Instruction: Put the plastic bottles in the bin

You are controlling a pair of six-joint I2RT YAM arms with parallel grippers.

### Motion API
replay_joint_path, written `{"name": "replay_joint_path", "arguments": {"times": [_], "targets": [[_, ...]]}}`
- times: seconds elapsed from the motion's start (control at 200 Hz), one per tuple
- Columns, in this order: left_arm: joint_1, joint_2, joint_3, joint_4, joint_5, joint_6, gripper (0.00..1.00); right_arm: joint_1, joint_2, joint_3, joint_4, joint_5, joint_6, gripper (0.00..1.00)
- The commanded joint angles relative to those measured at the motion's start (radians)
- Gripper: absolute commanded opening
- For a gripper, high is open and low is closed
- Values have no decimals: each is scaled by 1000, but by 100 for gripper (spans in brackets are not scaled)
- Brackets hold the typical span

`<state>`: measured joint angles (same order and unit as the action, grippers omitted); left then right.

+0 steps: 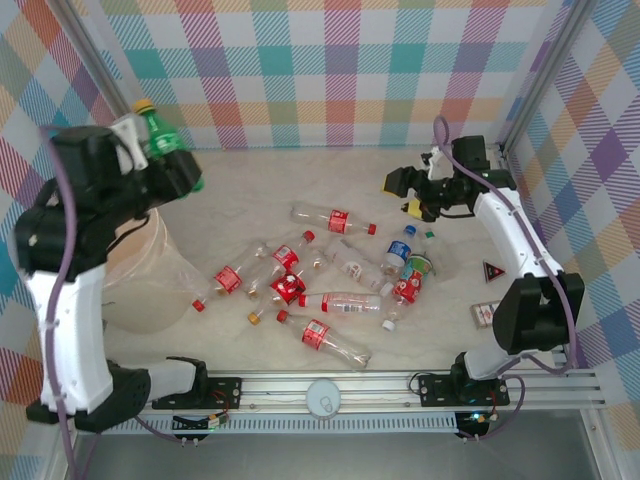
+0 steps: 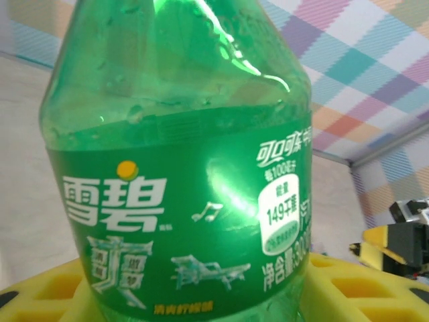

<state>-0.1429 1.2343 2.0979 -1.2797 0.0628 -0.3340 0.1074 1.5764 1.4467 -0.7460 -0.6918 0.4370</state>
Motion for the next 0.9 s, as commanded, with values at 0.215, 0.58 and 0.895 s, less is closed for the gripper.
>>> {"name": "replay_joint_path", "arguments": {"times": [0.215,0.58,0.895], "targets": [[174,-82,-85,-212,-361,100,0,-3,56,37,-83,-12,-129,95],[617,-53,-383,-19,-120,141,0,-3,43,-14,-93,0,-168,96],[626,22,-590,51,-104,159,0,-2,41,-37,-94,26,-181,96]]}}
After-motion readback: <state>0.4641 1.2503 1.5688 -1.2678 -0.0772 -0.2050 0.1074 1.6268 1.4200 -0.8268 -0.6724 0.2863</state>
